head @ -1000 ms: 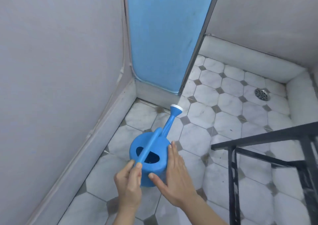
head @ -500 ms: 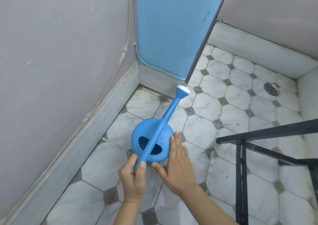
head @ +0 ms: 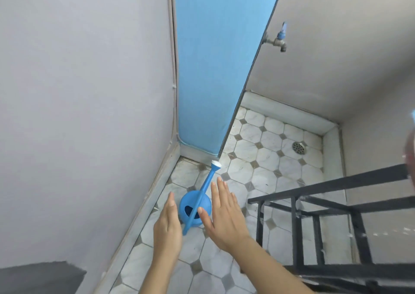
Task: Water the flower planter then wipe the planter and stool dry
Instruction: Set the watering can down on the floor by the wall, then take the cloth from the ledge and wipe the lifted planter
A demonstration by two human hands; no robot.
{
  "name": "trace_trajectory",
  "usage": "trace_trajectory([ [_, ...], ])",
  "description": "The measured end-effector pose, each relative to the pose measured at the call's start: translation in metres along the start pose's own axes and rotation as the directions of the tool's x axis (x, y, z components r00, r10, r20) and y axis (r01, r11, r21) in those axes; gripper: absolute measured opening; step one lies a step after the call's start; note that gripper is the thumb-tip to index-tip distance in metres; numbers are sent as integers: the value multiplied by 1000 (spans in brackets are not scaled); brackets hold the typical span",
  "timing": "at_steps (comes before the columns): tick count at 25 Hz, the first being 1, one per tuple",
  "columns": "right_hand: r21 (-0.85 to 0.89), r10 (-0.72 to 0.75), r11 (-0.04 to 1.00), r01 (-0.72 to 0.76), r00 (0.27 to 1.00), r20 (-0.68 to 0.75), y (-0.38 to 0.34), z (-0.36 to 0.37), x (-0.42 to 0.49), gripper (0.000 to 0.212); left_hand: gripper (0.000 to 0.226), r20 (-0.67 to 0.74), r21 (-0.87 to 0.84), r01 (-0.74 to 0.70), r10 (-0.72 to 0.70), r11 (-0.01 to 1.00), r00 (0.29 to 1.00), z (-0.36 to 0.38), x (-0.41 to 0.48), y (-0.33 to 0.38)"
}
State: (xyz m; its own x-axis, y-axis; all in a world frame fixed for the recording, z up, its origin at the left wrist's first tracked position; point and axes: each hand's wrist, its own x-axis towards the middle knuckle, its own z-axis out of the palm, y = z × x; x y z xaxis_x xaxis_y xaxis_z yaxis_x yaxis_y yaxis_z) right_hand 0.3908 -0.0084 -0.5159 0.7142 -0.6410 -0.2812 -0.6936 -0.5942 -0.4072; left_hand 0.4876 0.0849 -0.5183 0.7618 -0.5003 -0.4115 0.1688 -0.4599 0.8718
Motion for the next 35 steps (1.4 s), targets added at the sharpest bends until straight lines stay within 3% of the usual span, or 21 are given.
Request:
trace_trajectory([
  [5, 66, -1, 998, 14, 983, -184, -100, -179, -65, 90, 45, 116, -75, -97, 106, 992, 988, -55, -78, 173],
  [10, 97, 63, 995, -21, 890, -452, -153, -369, -160, 82, 47, 232, -163, -259, 292, 952, 928, -80, -165, 357],
  [13, 97, 147, 989, -111, 736, -661, -140, -444, -222, 70, 62, 392, -136, -444, 460, 886, 797, -61, -225, 438],
  [16, 144, 258, 960, -238, 565, -783, -101, -482, -283, 65, 55, 520, -125, -644, 602, 755, 606, -17, -288, 482],
  [21, 260, 491, 820, -509, 393, -778, -9, -480, -414, 73, 50, 689, -234, -816, 682, 529, 245, 77, -402, 481],
  [24, 372, 658, 666, -647, 273, -702, 50, -452, -507, 79, 49, 788, -263, -841, 608, 473, 95, 139, -465, 445],
  [30, 431, 898, 299, -851, 99, -428, 133, -365, -649, 74, 57, 961, -161, -942, 266, 296, -80, 229, -572, 332],
  [32, 424, 922, 252, -870, 83, -378, 149, -343, -676, 88, 60, 979, -133, -964, 184, 230, -91, 250, -602, 301],
  [35, 388, 942, 248, -888, 129, -309, 163, -320, -692, 101, 60, 991, -67, -992, 125, 104, -54, 276, -625, 263],
])
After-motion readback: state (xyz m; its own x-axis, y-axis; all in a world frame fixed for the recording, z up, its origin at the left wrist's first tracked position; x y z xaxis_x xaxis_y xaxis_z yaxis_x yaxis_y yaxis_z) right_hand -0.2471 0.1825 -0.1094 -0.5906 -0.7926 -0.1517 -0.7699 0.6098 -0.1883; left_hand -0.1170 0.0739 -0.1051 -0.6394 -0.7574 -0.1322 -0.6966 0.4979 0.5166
